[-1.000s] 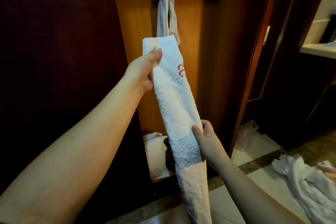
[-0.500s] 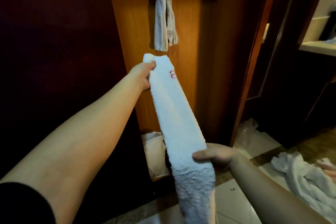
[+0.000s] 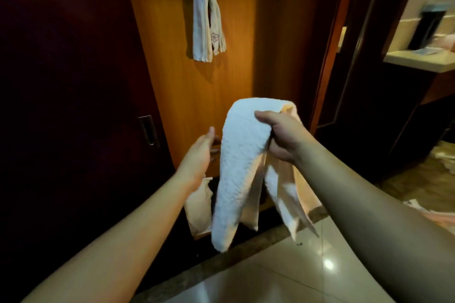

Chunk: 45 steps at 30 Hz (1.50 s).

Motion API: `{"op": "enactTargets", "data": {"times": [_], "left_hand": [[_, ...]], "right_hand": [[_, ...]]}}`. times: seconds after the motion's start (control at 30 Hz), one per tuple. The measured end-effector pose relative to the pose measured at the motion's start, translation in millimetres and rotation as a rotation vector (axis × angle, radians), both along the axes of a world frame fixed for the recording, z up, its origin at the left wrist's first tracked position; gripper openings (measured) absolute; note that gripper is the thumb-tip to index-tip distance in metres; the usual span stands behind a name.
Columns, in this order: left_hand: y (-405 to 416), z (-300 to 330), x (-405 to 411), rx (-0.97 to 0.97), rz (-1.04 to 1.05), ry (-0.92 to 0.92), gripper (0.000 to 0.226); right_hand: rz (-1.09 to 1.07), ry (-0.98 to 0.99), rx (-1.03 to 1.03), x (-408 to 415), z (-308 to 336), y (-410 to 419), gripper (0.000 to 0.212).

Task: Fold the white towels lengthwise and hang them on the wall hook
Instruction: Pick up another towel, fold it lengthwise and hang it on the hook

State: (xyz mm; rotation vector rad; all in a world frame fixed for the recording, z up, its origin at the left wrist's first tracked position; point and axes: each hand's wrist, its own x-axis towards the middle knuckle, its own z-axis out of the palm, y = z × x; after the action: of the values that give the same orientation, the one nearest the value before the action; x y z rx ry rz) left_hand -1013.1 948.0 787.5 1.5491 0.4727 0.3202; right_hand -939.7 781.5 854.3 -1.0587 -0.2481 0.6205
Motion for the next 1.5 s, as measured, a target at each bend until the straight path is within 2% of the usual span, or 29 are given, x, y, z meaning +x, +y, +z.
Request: {"op": "enactTargets", "data": {"times": [0.07, 0.17, 0.27, 0.4, 0.47, 0.53, 0.63, 0.73, 0.8, 0.97, 1.1, 1.17, 1.2, 1.27, 1.33, 1.5], "left_hand": [[-24.1, -6.1, -24.4, 0.139, -0.013, -0.131, 0.044], [-50.1, -17.3, -35.2, 0.347, -0.055, -0.195, 0.067], [-64.6, -22.6, -23.1, 0.602, 0.021, -0.149, 0.076], [-72.3, -20.5, -13.2, 0.719, 0.135, -0.125, 0.08], [-70.2, -20.9, -11.6, 0.861, 0.159, -0.063, 0.084], [-62.1, -26.4, -12.6, 0.992, 0.21, -0.021, 0.084], [-36.4, -46.1, -18.6, 0.997, 0.267, 0.057, 0.071], [-8.2, -65.1, -32.9, 1.029, 0.334, 0.125, 0.04], [8.6, -71.4, -43.5, 0.974, 0.393, 0.105, 0.031], [30.1, -59.5, -63.4, 0.595, 0.428, -0.075, 0.024], [34.9, -12.5, -83.9, 0.231, 0.552, -0.464, 0.034], [46.3, -2.8, -85.7, 0.003, 0.369, -0.644, 0.031], [49.9, -4.6, -82.7, -0.088, 0.239, -0.607, 0.036], [46.0, -11.5, -77.9, -0.059, 0.079, -0.41, 0.037], [40.8, -17.8, -78.2, 0.046, 0.108, -0.31, 0.033], [47.4, -10.3, -89.4, -0.187, 0.185, -0.476, 0.035]], "right_hand": [[-0.088, -0.031, -0.02, 4.3, 5.3, 5.4, 0.038], [-0.147, -0.04, 0.028, 2.0, 17.9, 11.9, 0.037], [-0.18, 0.005, 0.099, -2.1, 34.6, 14.9, 0.04], [-0.226, -0.002, 0.179, -2.6, 52.8, 18.6, 0.047], [-0.248, 0.005, 0.203, -3.9, 58.2, 20.0, 0.044], [-0.274, 0.019, 0.232, -5.1, 64.4, 18.4, 0.032], [-0.355, 0.033, 0.274, 0.6, 73.0, 10.6, 0.01], [-0.402, 0.06, 0.317, 11.5, 76.2, 0.1, 0.015], [-0.428, 0.074, 0.333, 18.1, 73.7, -5.8, 0.028], [-0.52, 0.132, 0.32, 37.7, 58.9, -16.4, 0.046], [-0.517, 0.135, 0.34, 44.2, 61.3, -20.0, 0.035], [-0.504, 0.134, 0.374, 49.8, 66.1, -21.5, 0.033], [-0.496, 0.146, 0.392, 51.3, 68.1, -21.6, 0.033], [-0.494, 0.166, 0.398, 52.6, 68.2, -20.2, 0.034], [-0.473, 0.164, 0.351, 51.2, 65.4, -20.1, 0.033], [-0.419, 0.144, 0.305, 50.8, 48.0, -29.9, 0.031]]}}
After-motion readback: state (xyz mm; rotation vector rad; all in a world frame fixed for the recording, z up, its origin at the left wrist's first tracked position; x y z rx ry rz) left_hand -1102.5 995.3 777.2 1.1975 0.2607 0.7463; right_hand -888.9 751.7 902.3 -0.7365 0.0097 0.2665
